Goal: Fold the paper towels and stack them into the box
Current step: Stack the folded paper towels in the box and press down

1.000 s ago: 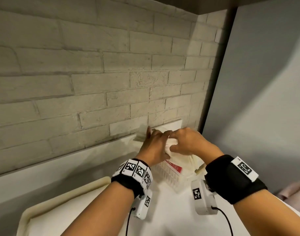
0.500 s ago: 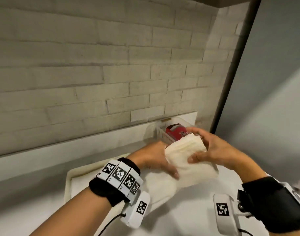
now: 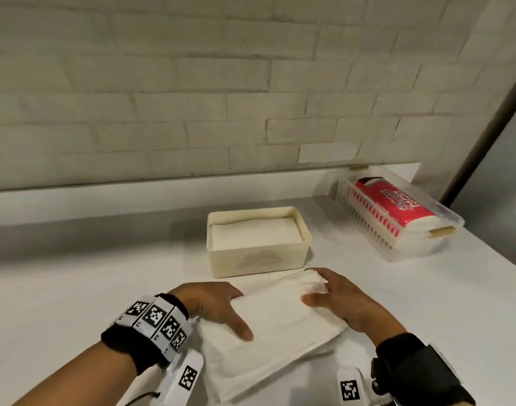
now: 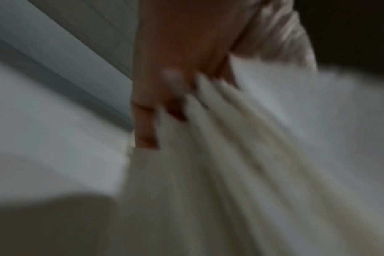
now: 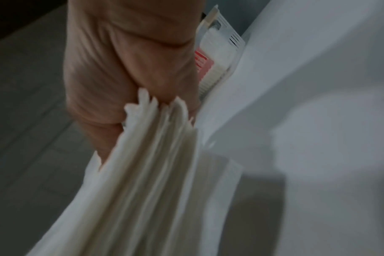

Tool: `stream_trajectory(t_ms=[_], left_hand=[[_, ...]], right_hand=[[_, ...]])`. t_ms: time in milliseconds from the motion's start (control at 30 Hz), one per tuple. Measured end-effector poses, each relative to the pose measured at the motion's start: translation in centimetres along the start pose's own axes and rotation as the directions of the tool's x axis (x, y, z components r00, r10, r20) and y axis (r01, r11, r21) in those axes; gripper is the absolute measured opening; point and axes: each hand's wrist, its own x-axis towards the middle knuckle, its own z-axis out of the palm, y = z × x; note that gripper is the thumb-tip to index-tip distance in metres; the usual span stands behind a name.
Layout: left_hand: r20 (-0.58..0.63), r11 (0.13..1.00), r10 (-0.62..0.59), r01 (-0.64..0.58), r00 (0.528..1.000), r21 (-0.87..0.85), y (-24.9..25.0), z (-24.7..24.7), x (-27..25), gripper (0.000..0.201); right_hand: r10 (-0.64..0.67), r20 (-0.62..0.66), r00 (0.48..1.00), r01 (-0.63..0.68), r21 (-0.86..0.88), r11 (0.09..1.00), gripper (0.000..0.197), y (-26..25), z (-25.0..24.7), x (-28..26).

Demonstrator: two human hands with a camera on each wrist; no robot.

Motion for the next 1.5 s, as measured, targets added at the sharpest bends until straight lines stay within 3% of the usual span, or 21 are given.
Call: stream_trajectory(t_ms=[200,333,467,567,667,833,933,1000,1100,1233,1400,1500], left_hand=[[-0.096,0.983,-0.107,0.09,0.99,-0.158,-5.2,1.0,-1.4,0.043],[-0.157,0.982,-0.136,0.112,0.978,-0.149,-6.3,2.2,-1.2,0.037],[-0.285,0.993,-0.105,0.117,0.953,0.027,-6.2,2.8,-1.2,0.055],[-0.386,0.967,-0.065,0.153,0.92,0.202,-5.8,3.2,-1.0,0.057],[-0.448,0.927,-0.045,0.205,0.893,0.315,-5.3,3.6,-0.8,0.049],[-0.586,0.874,0.067,0.235,0.808,0.424,-4.8,4.5,-0.4,0.032],[-0.631,0.816,0.237,0.202,0.739,0.542,-4.4,4.8,-1.2,0.019],[-0.602,0.764,0.279,0.207,0.748,0.611,-4.5,4.8,-1.5,0.034],[-0.608,0.732,0.366,0.186,0.704,0.655,-5.2,5.1,-1.0,0.041],[-0.561,0.749,0.38,0.111,0.735,0.653,-5.4,5.5,-1.5,0.036],[-0.595,0.745,0.535,-0.002,0.6,0.667,-5.6,6.0,-2.0,0.04],[-0.577,0.73,0.585,-0.058,0.57,0.681,-5.8,6.0,-2.2,0.04]], right_hand=[[0.116,-0.041,0.992,-0.119,-0.09,0.989,0.057,1.7,2.2,1.2],[0.101,-0.12,0.988,-0.132,-0.289,0.948,0.069,1.9,3.6,1.0],[0.024,-0.163,0.986,-0.106,-0.52,0.848,0.078,1.5,3.7,0.8],[-0.033,-0.147,0.989,-0.076,-0.672,0.737,0.085,0.8,3.7,0.6],[-0.077,-0.131,0.988,-0.057,-0.792,0.608,0.072,0.3,4.0,0.4],[-0.121,-0.117,0.986,-0.041,-0.866,0.499,0.044,-0.1,4.6,0.1],[-0.144,-0.13,0.981,-0.047,-0.88,0.473,0.034,0.0,4.9,0.1],[-0.159,-0.131,0.979,-0.046,-0.892,0.45,0.032,0.0,5.0,0.0],[-0.185,-0.119,0.976,-0.031,-0.907,0.419,0.032,0.2,5.0,-0.1],[-0.213,-0.101,0.972,-0.013,-0.925,0.379,0.04,0.3,5.1,-0.1],[-0.256,-0.052,0.965,0.046,-0.932,0.36,0.052,0.3,5.3,0.1],[-0.279,0.001,0.96,0.102,-0.932,0.347,0.058,0.3,5.4,-0.1]])
